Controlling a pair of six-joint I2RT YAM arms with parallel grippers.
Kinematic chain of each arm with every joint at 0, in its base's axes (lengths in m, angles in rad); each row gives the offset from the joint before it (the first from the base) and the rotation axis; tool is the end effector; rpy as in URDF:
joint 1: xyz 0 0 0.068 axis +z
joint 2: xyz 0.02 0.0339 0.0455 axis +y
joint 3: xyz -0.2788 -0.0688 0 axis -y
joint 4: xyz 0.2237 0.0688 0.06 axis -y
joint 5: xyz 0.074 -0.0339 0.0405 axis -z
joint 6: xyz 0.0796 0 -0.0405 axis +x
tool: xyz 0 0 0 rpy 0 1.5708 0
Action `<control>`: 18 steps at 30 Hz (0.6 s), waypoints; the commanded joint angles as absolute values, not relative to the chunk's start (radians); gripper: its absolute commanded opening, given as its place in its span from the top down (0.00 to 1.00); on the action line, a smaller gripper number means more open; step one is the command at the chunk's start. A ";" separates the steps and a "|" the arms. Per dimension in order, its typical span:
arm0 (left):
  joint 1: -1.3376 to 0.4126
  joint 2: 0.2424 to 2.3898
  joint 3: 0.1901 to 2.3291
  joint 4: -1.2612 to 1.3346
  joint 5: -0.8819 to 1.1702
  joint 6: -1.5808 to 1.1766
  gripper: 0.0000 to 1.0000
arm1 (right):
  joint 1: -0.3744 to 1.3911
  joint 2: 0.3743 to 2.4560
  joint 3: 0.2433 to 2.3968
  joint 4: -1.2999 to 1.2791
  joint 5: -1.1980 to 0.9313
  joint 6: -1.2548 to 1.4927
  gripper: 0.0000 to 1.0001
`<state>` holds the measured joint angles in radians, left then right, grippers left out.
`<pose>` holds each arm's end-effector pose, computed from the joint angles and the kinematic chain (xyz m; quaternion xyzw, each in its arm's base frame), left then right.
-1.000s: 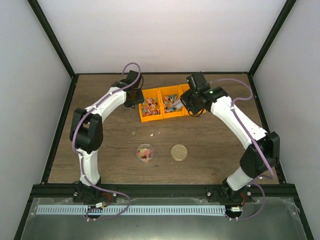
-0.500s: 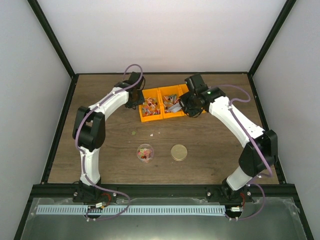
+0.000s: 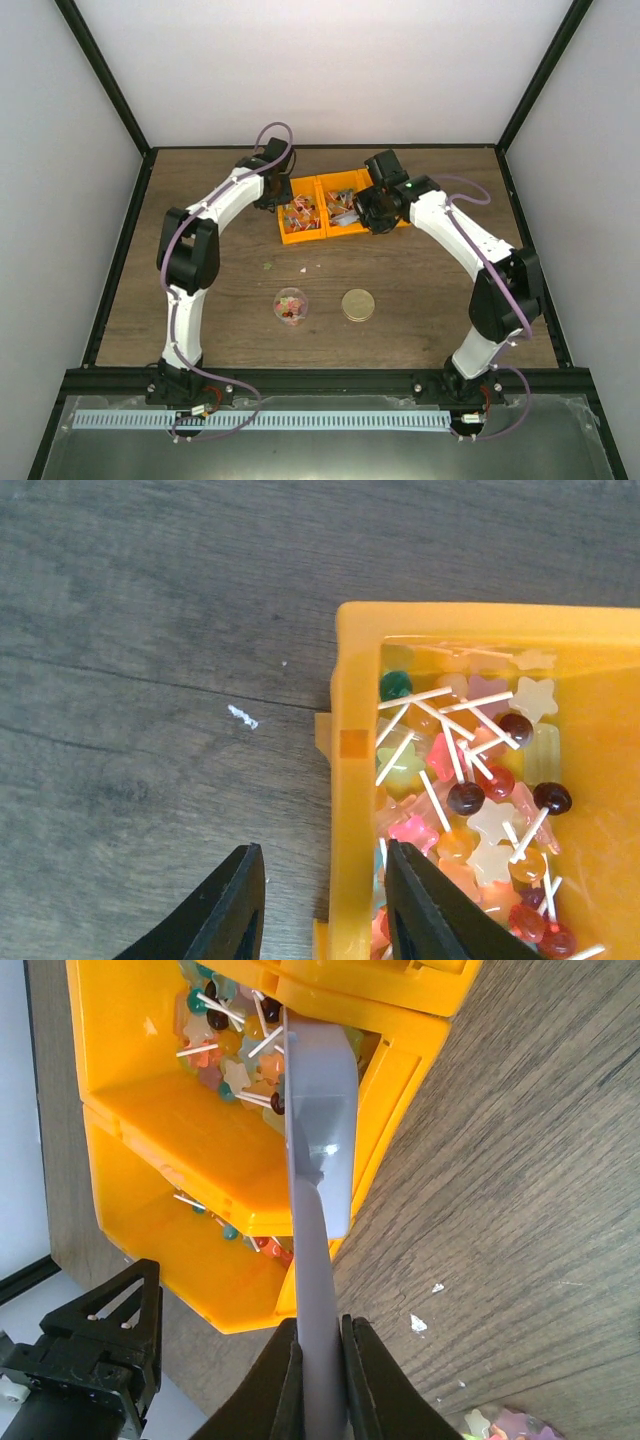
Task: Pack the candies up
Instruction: Scoop the fake candies from the storage box.
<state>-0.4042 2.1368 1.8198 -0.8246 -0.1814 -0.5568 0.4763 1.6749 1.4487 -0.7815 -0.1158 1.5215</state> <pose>0.4324 -0.1693 0.1976 -0.0934 0.9687 -0.0196 0.2290 0.3176 0.1742 0.2697 0.4647 0.8390 0.2633 0.1034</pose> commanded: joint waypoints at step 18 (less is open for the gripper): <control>-0.410 2.274 1.946 -0.903 -0.176 -0.474 0.96 | 0.459 1.721 1.434 -0.846 -0.104 1.585 0.99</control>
<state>-0.4084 2.2398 1.9121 -0.8597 -0.1516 -0.5079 0.4667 1.7039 1.4387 -0.7502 -0.1215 1.5414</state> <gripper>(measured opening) 0.113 0.098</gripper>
